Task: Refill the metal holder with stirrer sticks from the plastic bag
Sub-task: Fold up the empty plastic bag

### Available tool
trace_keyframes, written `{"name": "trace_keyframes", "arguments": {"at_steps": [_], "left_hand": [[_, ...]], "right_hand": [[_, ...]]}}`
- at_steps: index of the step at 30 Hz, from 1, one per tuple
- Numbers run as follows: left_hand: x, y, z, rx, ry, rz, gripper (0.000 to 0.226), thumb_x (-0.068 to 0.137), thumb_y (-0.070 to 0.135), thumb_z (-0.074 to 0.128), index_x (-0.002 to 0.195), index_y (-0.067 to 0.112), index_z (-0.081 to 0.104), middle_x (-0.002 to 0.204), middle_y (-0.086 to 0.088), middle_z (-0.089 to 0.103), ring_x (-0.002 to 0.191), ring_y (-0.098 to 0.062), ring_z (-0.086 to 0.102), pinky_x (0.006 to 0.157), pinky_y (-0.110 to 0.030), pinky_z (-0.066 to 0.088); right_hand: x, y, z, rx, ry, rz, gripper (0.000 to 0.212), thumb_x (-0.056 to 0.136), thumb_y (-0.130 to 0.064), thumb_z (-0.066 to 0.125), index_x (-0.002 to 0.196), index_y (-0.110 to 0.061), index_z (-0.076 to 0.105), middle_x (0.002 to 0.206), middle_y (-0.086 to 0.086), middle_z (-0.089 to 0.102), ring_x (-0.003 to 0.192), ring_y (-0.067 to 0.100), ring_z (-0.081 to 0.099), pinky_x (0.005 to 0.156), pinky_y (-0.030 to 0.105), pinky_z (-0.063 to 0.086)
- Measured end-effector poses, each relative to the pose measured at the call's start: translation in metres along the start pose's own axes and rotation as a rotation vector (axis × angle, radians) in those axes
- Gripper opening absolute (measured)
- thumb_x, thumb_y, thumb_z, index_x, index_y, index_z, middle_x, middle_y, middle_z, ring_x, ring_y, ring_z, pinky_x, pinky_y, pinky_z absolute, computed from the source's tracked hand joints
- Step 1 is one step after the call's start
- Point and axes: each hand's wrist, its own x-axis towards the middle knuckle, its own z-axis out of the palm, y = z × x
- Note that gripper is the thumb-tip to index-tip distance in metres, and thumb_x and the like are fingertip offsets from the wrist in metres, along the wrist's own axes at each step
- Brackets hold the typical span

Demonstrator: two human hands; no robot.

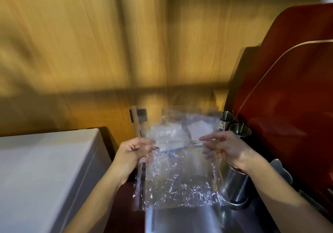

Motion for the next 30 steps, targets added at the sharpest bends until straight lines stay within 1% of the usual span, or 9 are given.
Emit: {"name": "trace_keyframes", "arguments": {"at_steps": [2, 6, 10, 14, 16, 19, 22, 25, 30], "left_hand": [[-0.002, 0.002, -0.001, 0.019, -0.033, 0.041, 0.037, 0.081, -0.011, 0.056, 0.066, 0.016, 0.076, 0.067, -0.001, 0.076, 0.062, -0.01, 0.07, 0.053, -0.016, 0.053], [-0.004, 0.0, -0.006, 0.111, -0.043, 0.069, 0.055, 0.074, -0.028, 0.043, 0.052, 0.013, 0.072, 0.055, -0.003, 0.072, 0.052, -0.005, 0.064, 0.05, -0.013, 0.049], [-0.007, -0.009, -0.017, 0.111, -0.165, -0.1, 0.06, 0.078, -0.029, 0.031, 0.045, 0.006, 0.066, 0.051, -0.006, 0.066, 0.046, -0.008, 0.061, 0.046, -0.016, 0.049], [-0.007, -0.018, -0.029, 0.411, -0.342, -0.237, 0.054, 0.079, -0.027, 0.031, 0.054, 0.006, 0.067, 0.089, -0.01, 0.071, 0.088, -0.006, 0.066, 0.076, -0.02, 0.053], [-0.004, -0.022, -0.023, 0.5, -0.233, -0.178, 0.047, 0.079, -0.026, 0.034, 0.064, 0.01, 0.062, 0.088, -0.007, 0.066, 0.089, -0.01, 0.06, 0.081, -0.025, 0.047], [-0.011, -0.018, -0.001, 0.26, -0.191, -0.159, 0.017, 0.085, 0.018, 0.064, 0.101, 0.023, 0.062, 0.11, 0.003, 0.065, 0.106, -0.011, 0.059, 0.091, -0.025, 0.043], [-0.013, -0.022, 0.029, 0.132, -0.424, -0.218, 0.065, 0.067, 0.033, 0.074, 0.126, 0.024, 0.049, 0.125, 0.001, 0.061, 0.114, -0.011, 0.058, 0.091, -0.024, 0.049], [-0.02, -0.03, 0.061, 0.178, -0.516, -0.229, 0.043, 0.078, 0.015, 0.072, 0.119, 0.015, 0.058, 0.116, -0.007, 0.067, 0.105, -0.018, 0.064, 0.089, -0.028, 0.054], [-0.021, -0.044, 0.063, 0.056, -0.227, -0.223, 0.007, 0.078, 0.002, 0.069, 0.084, 0.006, 0.068, 0.08, -0.008, 0.068, 0.073, -0.018, 0.064, 0.062, -0.022, 0.054]], "right_hand": [[0.001, 0.002, -0.002, 0.027, 0.001, -0.014, 0.015, 0.07, 0.004, 0.064, 0.084, 0.002, 0.07, 0.066, 0.015, 0.072, 0.058, 0.024, 0.069, 0.05, 0.027, 0.056], [0.001, 0.004, -0.002, 0.097, 0.014, -0.08, 0.042, 0.07, 0.025, 0.04, 0.057, 0.0, 0.071, 0.062, 0.013, 0.071, 0.06, 0.021, 0.069, 0.054, 0.025, 0.057], [-0.002, -0.003, 0.003, 0.161, -0.023, -0.149, 0.016, 0.07, -0.007, 0.059, 0.058, -0.008, 0.069, 0.059, 0.004, 0.067, 0.055, 0.013, 0.063, 0.047, 0.021, 0.05], [-0.004, 0.0, 0.003, -0.141, -0.055, -0.114, 0.019, 0.065, -0.004, 0.076, 0.072, -0.013, 0.061, 0.072, 0.002, 0.063, 0.064, 0.017, 0.064, 0.053, 0.031, 0.053], [-0.004, -0.001, 0.007, -0.253, -0.074, -0.155, 0.029, 0.069, 0.011, 0.068, 0.071, -0.016, 0.058, 0.075, 0.005, 0.058, 0.066, 0.016, 0.062, 0.061, 0.038, 0.053], [-0.007, -0.008, 0.017, -0.292, -0.254, -0.177, 0.03, 0.075, 0.013, 0.059, 0.076, -0.017, 0.055, 0.077, 0.004, 0.058, 0.072, 0.02, 0.061, 0.06, 0.035, 0.051], [-0.007, -0.016, 0.028, -0.352, -0.379, -0.155, 0.024, 0.078, 0.012, 0.057, 0.087, -0.011, 0.054, 0.079, 0.0, 0.06, 0.076, 0.02, 0.061, 0.059, 0.028, 0.05], [-0.005, -0.021, 0.038, -0.407, -0.334, -0.137, 0.028, 0.079, 0.012, 0.057, 0.095, -0.011, 0.053, 0.087, 0.01, 0.057, 0.077, 0.021, 0.06, 0.061, 0.028, 0.051], [-0.005, -0.021, 0.031, -0.482, -0.189, -0.032, 0.058, 0.076, -0.008, 0.072, 0.125, -0.024, 0.044, 0.108, 0.018, 0.058, 0.09, 0.026, 0.061, 0.081, 0.037, 0.052]]}}
